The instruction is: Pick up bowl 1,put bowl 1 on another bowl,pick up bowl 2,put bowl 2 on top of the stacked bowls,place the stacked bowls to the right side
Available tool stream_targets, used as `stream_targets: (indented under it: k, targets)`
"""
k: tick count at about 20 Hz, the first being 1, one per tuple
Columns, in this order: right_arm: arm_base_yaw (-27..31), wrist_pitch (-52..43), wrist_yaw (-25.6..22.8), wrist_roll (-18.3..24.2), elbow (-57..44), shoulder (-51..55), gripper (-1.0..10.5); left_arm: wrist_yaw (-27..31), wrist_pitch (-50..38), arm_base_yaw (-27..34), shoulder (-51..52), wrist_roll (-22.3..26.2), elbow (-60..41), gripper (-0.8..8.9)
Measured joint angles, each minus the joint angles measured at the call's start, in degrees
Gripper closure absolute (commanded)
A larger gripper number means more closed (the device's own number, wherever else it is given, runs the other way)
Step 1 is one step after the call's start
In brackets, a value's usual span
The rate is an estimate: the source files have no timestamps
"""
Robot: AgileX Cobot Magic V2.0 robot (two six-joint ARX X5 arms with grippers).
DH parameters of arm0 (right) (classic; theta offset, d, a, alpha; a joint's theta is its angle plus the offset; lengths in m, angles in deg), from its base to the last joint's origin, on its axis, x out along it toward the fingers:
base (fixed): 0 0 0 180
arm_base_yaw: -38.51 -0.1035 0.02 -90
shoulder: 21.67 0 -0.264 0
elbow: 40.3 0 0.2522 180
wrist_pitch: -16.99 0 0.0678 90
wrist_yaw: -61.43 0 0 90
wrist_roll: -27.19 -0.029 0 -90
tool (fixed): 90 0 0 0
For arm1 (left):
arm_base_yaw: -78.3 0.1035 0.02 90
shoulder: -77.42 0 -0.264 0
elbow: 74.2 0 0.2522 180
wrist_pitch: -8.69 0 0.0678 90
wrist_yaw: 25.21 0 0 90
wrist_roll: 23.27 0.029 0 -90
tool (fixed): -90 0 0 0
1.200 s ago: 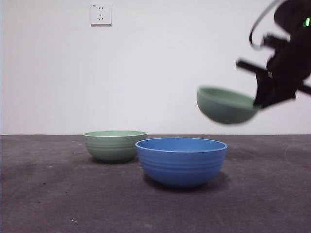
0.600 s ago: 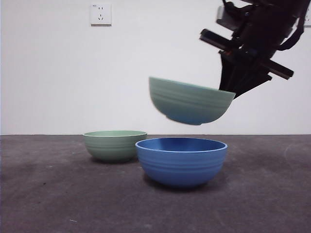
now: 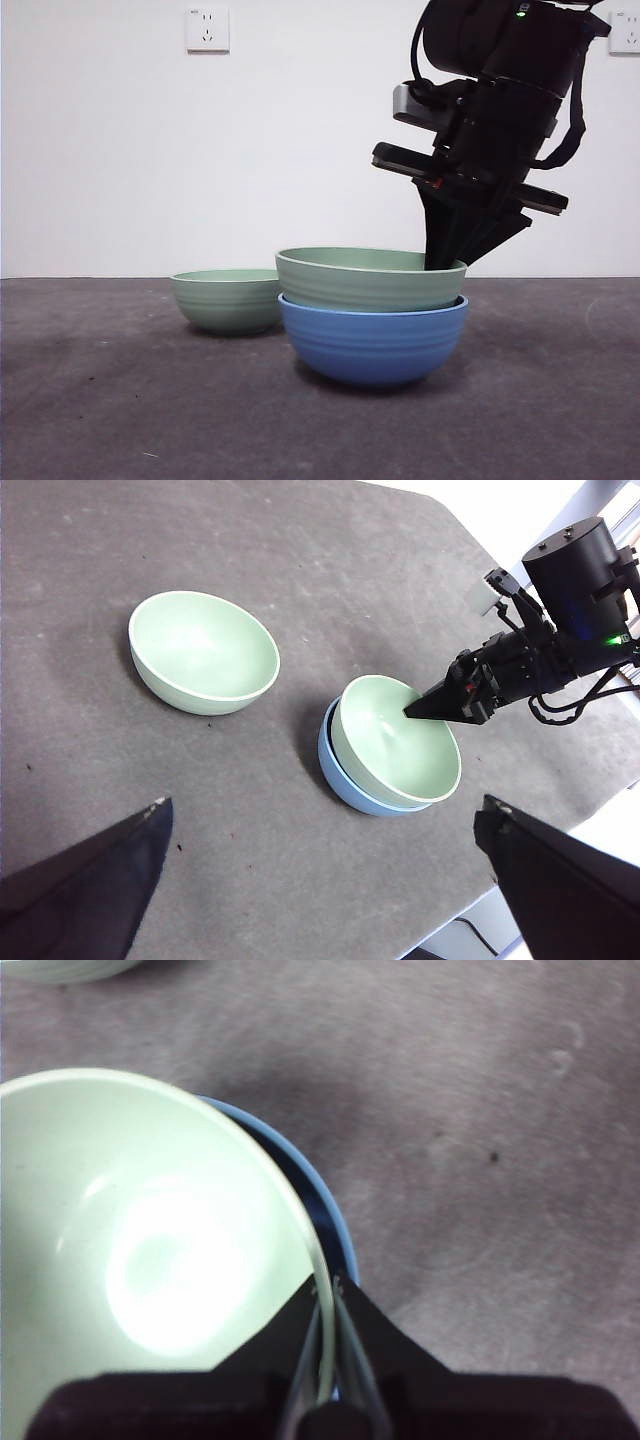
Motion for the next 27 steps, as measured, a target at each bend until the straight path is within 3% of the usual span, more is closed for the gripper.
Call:
stream_targets:
  k: [3,8,14,20,27]
  targets:
    - [-0.28,0.98,0.04,0.07,0.00,0.00,6.9,0.02,0.00,0.00,-1.36,0.00,0.00,1.86]
    - [-0.28,0.79,0.11,0.04,0.00,0.98,6.9,2.40,-0.55,0.00,-4.24,0.00,0.00,1.86]
    - [-0.28,3.02,0.22,-0.02,0.00,14.45,6.9,3.45,-7.82,-1.60,-11.32,-1.14,0.00,1.86]
    - [-0.28,8.33,0.22,-0.57,0.00,32.26,6.9,12.59,-21.53,-11.06,-24.24,-7.72,1.42,1.85]
    - [-0.28,18.95,0.22,-2.14,0.00,42.38,6.9,28.13,-21.88,-21.03,-49.66,-9.46,19.30,1.85]
